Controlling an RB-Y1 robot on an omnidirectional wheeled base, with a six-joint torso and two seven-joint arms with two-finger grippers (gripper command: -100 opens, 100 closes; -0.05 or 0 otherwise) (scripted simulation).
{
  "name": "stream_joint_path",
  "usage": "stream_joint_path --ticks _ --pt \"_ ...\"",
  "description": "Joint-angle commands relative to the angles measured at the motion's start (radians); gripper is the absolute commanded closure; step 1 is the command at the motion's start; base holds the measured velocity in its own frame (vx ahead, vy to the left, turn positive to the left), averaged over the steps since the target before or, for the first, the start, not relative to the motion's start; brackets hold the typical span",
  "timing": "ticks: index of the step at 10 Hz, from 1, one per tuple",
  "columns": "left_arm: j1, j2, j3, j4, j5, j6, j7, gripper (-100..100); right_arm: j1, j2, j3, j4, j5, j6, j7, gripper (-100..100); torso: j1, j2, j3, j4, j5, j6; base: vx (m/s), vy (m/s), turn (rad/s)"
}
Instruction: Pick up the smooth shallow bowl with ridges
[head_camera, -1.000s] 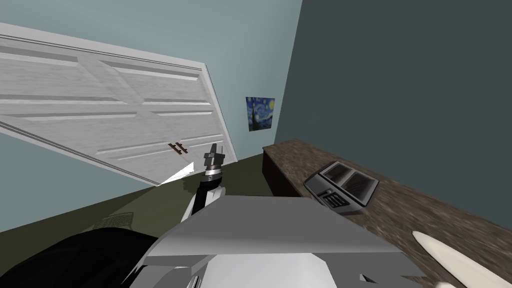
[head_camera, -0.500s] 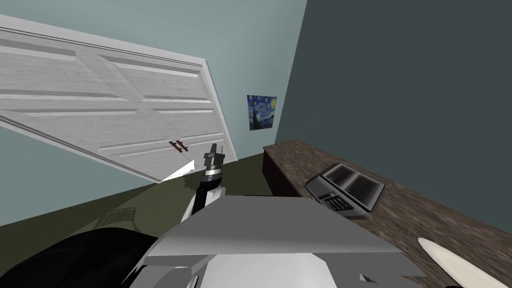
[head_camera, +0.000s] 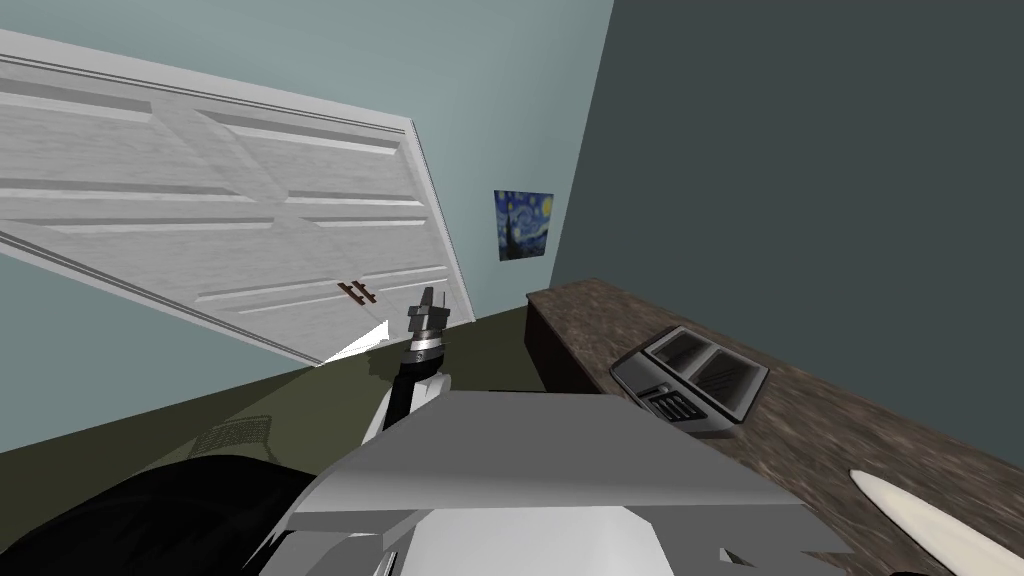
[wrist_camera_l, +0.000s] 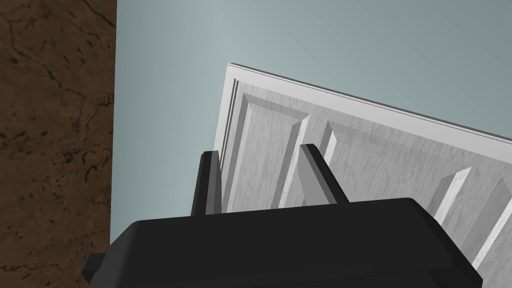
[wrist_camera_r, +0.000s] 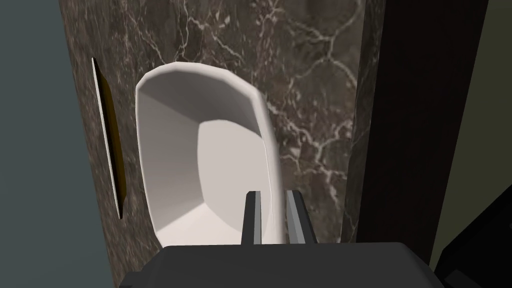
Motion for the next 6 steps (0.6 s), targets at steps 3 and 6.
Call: stream_joint_path --ticks 3,6 --pt "0.0 0.0 0.0 0.0 0.0 0.0 0.0 0 0.044 0.002 -0.007 -0.049 0.012 0.005 0.0 100 0.001 0.0 0.0 0.0 0.001 0.001 0.004 0.01 -0.045" --pt "0.0 0.0 0.0 0.0 0.0 0.0 0.0 0 0.052 0.0 -0.005 -0.06 0.009 0.009 0.003 0 0.002 -0.001 -0.001 0.0 0.001 0.0 0.006 0.012 -0.02"
